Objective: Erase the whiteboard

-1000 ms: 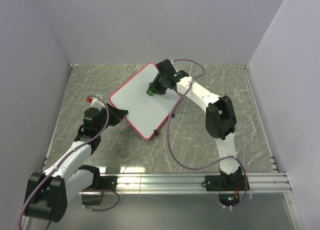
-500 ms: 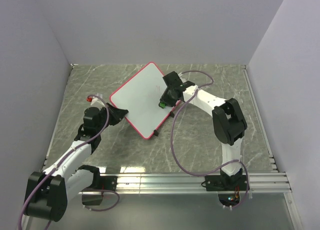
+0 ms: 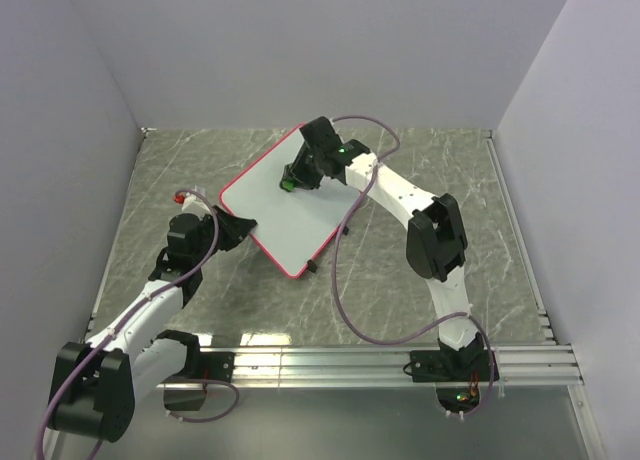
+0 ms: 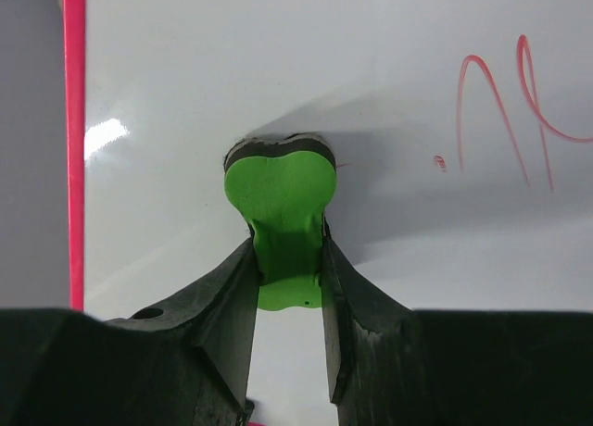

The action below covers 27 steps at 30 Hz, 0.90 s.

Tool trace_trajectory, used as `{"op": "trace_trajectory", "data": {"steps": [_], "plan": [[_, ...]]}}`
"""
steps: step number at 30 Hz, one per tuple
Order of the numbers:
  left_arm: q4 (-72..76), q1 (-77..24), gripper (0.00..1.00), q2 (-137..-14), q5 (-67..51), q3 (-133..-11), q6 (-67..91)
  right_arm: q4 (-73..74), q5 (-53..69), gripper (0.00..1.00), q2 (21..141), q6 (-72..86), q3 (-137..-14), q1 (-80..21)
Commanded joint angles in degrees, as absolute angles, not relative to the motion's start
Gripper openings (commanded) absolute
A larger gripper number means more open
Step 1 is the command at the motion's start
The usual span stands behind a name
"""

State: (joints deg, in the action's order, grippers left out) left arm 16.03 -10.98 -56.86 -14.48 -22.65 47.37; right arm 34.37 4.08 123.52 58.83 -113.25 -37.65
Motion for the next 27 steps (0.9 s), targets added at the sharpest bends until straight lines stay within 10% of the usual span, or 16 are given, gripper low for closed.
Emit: {"op": "trace_trajectory", "data": {"steps": [1,15,27], "plan": [[5.98,-10.99,0.0,-58.97,-6.68,-22.32,38.85,32.79,6.59,0.0,126.12,60.73,-113.74,-37.53],[5.71,-11.07,0.0,-58.01,-7.38,-22.59,38.76,29.09,2.81,0.0,115.58,56.52,-82.99,-27.51],[7.21,-11.16,0.0,-59.5,-8.96,-22.5,39.02,28.39,8.26,0.0,116.62,58.97,-88.82,-28.65]]}}
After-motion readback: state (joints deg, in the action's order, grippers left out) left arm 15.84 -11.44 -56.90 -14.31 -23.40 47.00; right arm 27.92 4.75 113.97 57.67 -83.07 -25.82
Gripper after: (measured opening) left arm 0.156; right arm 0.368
